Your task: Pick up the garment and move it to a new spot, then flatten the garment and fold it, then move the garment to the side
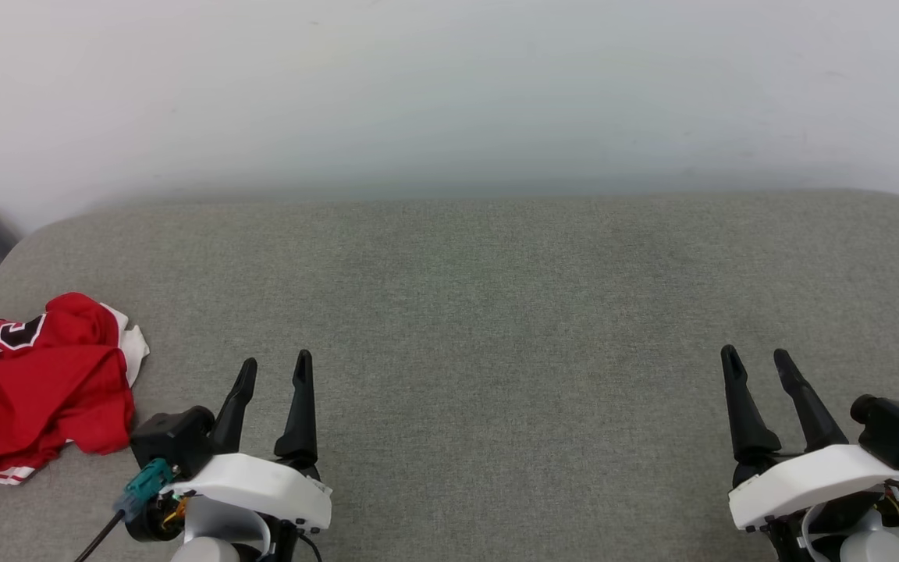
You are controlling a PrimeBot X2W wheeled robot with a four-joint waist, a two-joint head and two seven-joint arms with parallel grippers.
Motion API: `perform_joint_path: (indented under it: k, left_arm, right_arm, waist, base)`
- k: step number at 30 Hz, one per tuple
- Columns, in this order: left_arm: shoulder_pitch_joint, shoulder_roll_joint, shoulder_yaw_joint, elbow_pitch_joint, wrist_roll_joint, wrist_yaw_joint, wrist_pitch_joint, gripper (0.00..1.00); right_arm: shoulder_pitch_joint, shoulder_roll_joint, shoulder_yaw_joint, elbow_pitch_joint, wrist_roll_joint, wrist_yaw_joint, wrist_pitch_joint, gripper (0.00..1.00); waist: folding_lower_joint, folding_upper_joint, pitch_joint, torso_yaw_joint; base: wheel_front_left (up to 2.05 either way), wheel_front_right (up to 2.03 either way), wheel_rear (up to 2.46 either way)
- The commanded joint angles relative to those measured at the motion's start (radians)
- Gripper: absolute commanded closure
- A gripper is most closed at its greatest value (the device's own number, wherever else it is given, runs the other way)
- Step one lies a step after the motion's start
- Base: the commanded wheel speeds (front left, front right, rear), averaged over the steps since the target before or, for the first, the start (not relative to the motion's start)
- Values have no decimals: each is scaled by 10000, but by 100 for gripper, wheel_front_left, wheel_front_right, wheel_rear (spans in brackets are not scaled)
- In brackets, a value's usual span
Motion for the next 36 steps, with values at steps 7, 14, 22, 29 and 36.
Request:
perform_joint_path:
  k: [7,14,22,29,36]
  left_arm:
    - [-236,90,-180,-21,822,177,-247,0]
    - [-239,111,-290,107,1364,272,-408,0]
    - [-241,84,-353,230,1941,370,-583,0]
    - [-262,45,-360,323,2393,453,-726,0]
    - [-269,-10,-367,382,2781,458,-864,0]
  right_arm:
    - [-24,52,-11,-224,-961,0,-149,0]
    - [37,75,-2,-261,-1655,0,-192,0]
    - [98,89,-21,-319,-2358,0,-236,0]
    - [70,94,12,-368,-2850,-1,-269,0]
    - [82,96,-25,-439,-3130,-1,-358,0]
  waist:
    - [0,0,-14,-4]
    - [0,0,-35,-10]
    - [0,0,-46,-5]
    - [0,0,-44,-19]
    - [0,0,-50,-19]
  base:
    - [0,0,0]
    - [0,0,0]
    - [0,0,0]
    - [0,0,0]
    - [0,0,0]
